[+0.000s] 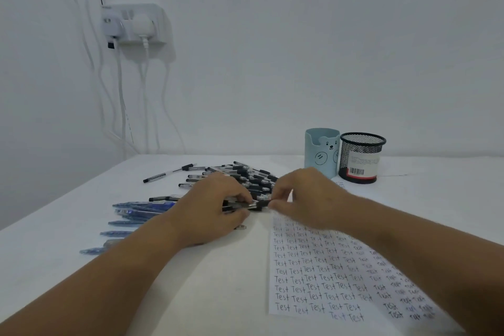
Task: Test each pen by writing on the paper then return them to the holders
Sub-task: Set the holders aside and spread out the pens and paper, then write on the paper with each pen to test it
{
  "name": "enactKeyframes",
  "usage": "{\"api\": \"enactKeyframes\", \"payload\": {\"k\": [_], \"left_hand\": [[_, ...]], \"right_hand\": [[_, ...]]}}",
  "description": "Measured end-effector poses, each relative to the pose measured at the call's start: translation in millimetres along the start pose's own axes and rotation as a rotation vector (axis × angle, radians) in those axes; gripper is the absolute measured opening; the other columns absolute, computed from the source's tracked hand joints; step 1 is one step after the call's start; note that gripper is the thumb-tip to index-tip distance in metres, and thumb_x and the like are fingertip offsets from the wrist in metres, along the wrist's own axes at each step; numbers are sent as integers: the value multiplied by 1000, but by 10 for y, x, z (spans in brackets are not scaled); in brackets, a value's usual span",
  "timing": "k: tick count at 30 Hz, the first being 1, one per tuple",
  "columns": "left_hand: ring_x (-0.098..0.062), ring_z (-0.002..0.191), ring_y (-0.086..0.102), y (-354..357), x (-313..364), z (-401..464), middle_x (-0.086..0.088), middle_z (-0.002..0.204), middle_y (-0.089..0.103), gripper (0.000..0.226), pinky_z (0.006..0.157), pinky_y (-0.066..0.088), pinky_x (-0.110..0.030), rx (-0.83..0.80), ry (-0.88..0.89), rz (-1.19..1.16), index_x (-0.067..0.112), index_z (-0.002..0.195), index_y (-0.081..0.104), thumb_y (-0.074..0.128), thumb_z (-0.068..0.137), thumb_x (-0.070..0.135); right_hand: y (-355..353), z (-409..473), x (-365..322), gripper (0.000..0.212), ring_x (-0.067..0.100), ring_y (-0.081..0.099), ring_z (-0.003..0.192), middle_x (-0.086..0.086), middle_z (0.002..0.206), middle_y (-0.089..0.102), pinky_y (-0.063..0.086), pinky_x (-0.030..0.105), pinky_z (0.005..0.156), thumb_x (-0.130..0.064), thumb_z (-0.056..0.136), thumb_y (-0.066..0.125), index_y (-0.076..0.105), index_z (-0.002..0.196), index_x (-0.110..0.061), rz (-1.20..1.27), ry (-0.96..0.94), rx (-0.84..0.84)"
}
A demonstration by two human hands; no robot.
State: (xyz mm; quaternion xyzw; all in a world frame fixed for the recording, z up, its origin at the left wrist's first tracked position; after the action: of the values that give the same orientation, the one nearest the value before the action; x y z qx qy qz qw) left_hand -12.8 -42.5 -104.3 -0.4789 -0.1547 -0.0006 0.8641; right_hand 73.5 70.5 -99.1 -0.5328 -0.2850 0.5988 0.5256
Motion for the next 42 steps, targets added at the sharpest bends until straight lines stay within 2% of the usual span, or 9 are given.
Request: {"api": "enactKeyframes", "payload": {"k": [5, 12, 19, 25, 29, 34, 36, 39, 42], "left_hand": [[-7, 92, 55, -11, 65, 71, 13, 91, 67, 11, 87, 48, -34, 5, -16, 50, 27, 102, 73, 67, 96, 34], [3, 71, 63, -20, 381, 456, 12, 89, 73, 13, 65, 45, -6, 126, -162, -289, 27, 101, 74, 76, 89, 25], [-16, 75, 62, 596, 561, 811, -6, 90, 74, 34, 66, 45, -30, -30, -538, -1184, 14, 107, 74, 47, 106, 34], [-15, 76, 63, 871, 624, 871, -7, 84, 71, 24, 71, 46, -29, -56, -541, -1418, 10, 102, 75, 55, 98, 22], [-17, 72, 60, 885, 555, 881, -8, 71, 65, 22, 67, 46, -28, 40, -549, -1509, 8, 84, 78, 64, 82, 24], [-23, 89, 65, 935, 550, 878, -8, 101, 75, 38, 80, 53, -36, 15, -535, -1440, 18, 123, 64, 44, 104, 43], [-21, 100, 62, 941, 588, 829, 3, 122, 71, 41, 87, 52, -35, -79, -448, -975, 34, 141, 48, 41, 104, 51], [-6, 134, 39, 1168, 794, 747, 22, 148, 38, 67, 115, 32, -34, -401, -159, -198, 49, 150, 33, 52, 88, 70], [0, 144, 23, 1242, 799, 706, 26, 153, 31, 71, 124, 19, -35, -504, -130, -108, 45, 148, 40, 55, 85, 74]], "right_hand": [[-458, -151, 367, 9, -6, 64, 67, -16, 74, 71, 49, 13, 62, -38, 91, 70, 73, 89, -30, 183, 71, 87], [-686, -386, 939, 6, 7, 69, 75, -9, 76, 74, 53, 21, 73, -20, 90, 72, 74, 91, -26, 289, 85, 245], [-728, -527, 1235, 22, 5, 64, 83, -22, 80, 68, 52, 24, 78, -17, 99, 55, 71, 104, -32, 100, -6, 289], [-728, -551, 1355, 21, -8, 58, 79, -15, 84, 67, 39, 9, 66, -16, 103, 50, 65, 104, -31, 49, -13, 265], [-695, -495, 1239, 28, 1, 57, 87, -20, 85, 63, 29, 28, 97, -33, 99, 38, 63, 114, -31, -122, -75, 241], [-712, -439, 1290, 19, -4, 57, 73, -17, 83, 70, 36, 22, 82, -28, 103, 43, 60, 111, -31, -149, -52, 232], [-790, -436, 1488, 13, -6, 61, 70, -16, 83, 74, 41, 20, 68, -24, 104, 46, 54, 104, -35, 58, 73, 268], [-744, -403, 1808, 9, 19, 71, 91, -16, 86, 76, 54, 38, 86, -24, 102, 48, 50, 104, -33, 262, 257, 274], [-658, -315, 1882, 8, 35, 69, 95, -2, 88, 77, 54, 50, 88, -27, 100, 48, 51, 101, -34, 309, 298, 239]]}}
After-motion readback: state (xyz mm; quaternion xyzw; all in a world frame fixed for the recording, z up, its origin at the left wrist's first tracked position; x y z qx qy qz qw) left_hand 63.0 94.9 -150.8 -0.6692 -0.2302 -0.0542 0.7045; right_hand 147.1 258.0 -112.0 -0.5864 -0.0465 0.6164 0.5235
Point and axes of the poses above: each hand's wrist, its own z-axis towards the middle knuckle, its own y-axis out of the palm, x = y × z, the point moved 10 cm from there along z, towards the middle knuckle
